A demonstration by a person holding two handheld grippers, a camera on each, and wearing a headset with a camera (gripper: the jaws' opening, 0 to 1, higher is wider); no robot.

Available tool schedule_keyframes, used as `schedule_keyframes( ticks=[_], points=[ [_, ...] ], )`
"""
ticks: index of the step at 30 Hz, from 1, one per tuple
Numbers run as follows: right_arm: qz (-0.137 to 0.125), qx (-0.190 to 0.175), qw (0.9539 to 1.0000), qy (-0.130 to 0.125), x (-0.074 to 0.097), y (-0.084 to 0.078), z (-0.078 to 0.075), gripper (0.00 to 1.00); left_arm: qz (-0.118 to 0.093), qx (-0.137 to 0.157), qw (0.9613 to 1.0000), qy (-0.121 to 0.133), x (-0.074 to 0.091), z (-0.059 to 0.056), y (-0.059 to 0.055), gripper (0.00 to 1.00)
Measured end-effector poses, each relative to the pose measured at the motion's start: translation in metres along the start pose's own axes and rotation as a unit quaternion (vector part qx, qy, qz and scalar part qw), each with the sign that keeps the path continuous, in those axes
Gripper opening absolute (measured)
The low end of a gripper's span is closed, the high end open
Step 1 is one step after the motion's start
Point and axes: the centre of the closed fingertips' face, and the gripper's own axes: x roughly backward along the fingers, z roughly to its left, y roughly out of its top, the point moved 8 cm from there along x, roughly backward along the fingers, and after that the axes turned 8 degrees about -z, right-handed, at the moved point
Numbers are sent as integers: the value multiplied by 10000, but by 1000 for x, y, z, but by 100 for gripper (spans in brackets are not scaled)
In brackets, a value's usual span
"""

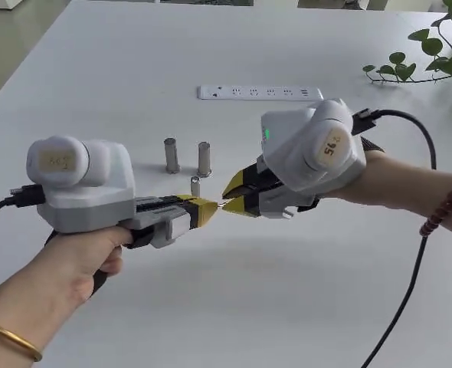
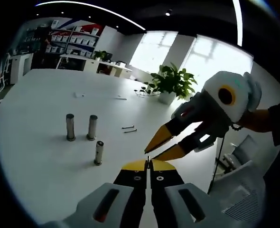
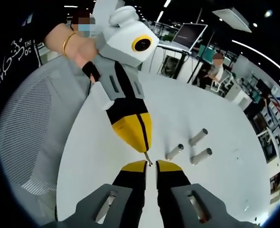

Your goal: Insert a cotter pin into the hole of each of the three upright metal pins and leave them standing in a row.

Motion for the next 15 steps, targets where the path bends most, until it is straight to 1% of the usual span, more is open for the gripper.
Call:
schedule_keyframes(
  ticks=[3,4,5,6,9,10,12,13,15],
  points=[
    [-70,-367,9992,120,1,-3,2,5,107,-250,9996,-77,-1,-1,0,0],
    [-76,-397,9991,123,1,-4,2,5,141,-339,9992,-132,-1,-1,-1,0],
    [-111,-508,9986,135,2,-7,1,5,155,-403,9989,-167,0,-1,-1,0],
    [-154,-710,9972,187,1,-11,-2,6,194,-507,9983,-209,0,-1,-1,0],
    [-282,-1162,9922,345,4,-17,1,9,303,-717,9966,-286,1,0,-2,0],
    [-314,-1271,9906,405,5,-18,2,9,346,-825,9954,-333,1,1,-3,0],
    [-381,-1377,9888,431,7,-19,3,9,414,-993,9933,-431,2,2,-4,0],
    [-431,-1526,9862,478,9,-21,4,9,434,-1052,9924,-475,2,2,-4,0],
    [-494,-1648,9835,553,11,-23,4,9,438,-1099,9911,-612,2,1,-5,0]
  ],
)
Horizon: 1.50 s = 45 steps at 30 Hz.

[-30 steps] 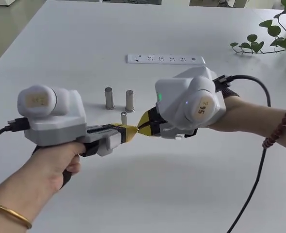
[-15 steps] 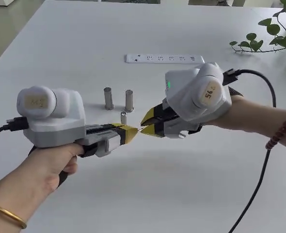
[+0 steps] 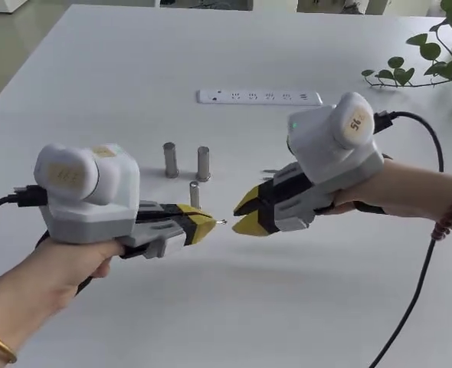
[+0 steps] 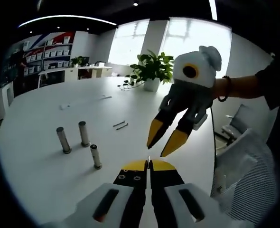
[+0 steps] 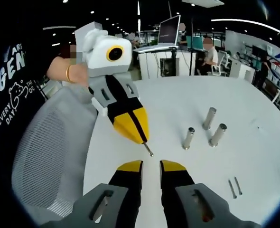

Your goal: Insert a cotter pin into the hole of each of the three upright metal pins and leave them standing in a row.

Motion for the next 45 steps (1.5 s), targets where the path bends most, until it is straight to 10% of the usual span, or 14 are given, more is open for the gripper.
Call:
schedule_keyframes(
  ticks=[6,25,45],
  points=[
    [-172,-500,9977,419,5,-4,8,10,-21,-201,9989,-414,0,-4,0,0],
    [-96,-469,9876,1495,3,-3,39,4,-70,-250,9888,-1470,3,-29,1,0],
    [-66,-361,9871,1560,3,-3,43,0,-53,-257,9867,-1606,5,-35,-2,0]
  ],
)
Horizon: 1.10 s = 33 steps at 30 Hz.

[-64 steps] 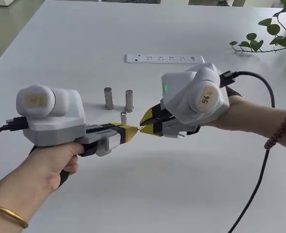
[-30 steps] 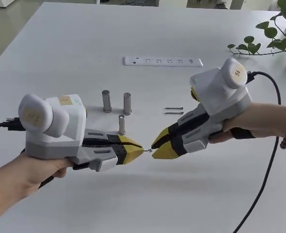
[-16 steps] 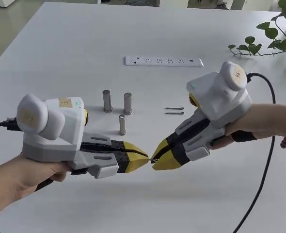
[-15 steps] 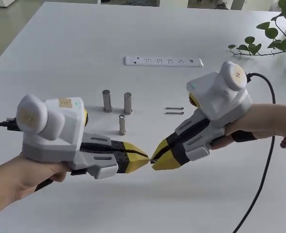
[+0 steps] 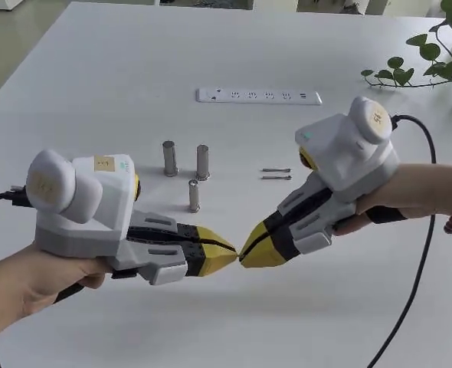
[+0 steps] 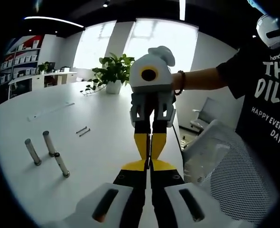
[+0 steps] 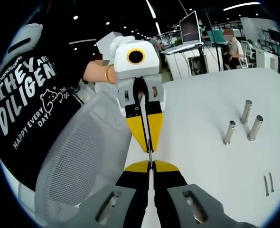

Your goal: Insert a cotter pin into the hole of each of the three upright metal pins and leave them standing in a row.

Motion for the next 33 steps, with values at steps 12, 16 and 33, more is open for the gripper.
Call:
schedule_keyframes(
  ticks=[12,16,33],
  points=[
    [315,368,9979,-427,2,8,-10,0,-33,-294,9978,601,3,11,1,3],
    [442,432,9962,-609,4,11,-17,0,-85,-380,9950,924,6,19,1,8],
    [1106,511,9798,-1584,11,8,-54,0,-355,-530,9717,2276,23,54,-7,16]
  ],
)
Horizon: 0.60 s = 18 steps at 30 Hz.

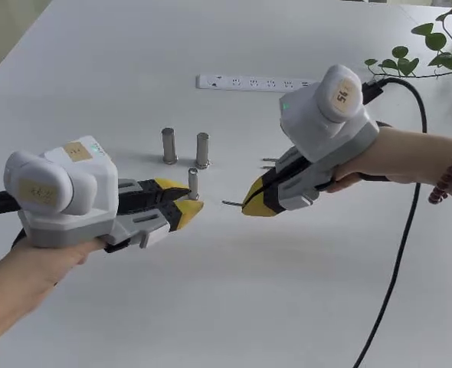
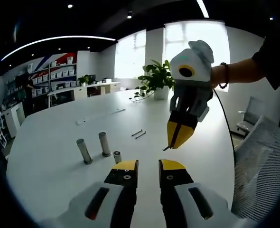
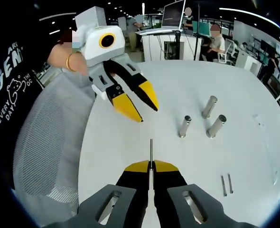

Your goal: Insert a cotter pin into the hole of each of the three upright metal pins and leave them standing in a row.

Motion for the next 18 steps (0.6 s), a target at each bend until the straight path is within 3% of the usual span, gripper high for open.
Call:
schedule_keyframes(
  ticks=[3,8,15,18],
  points=[
    [72,-35,9999,-134,-2,2,-4,0,60,-68,9996,251,-4,5,-5,18],
    [149,-79,9995,-256,-6,7,-11,0,1,75,9981,616,-11,16,-12,20],
    [367,44,9977,-561,-12,13,-26,0,205,90,9963,828,-21,29,-22,21],
    [389,-5,9976,-574,-15,16,-35,0,229,130,9957,891,-26,33,-25,21]
  ],
)
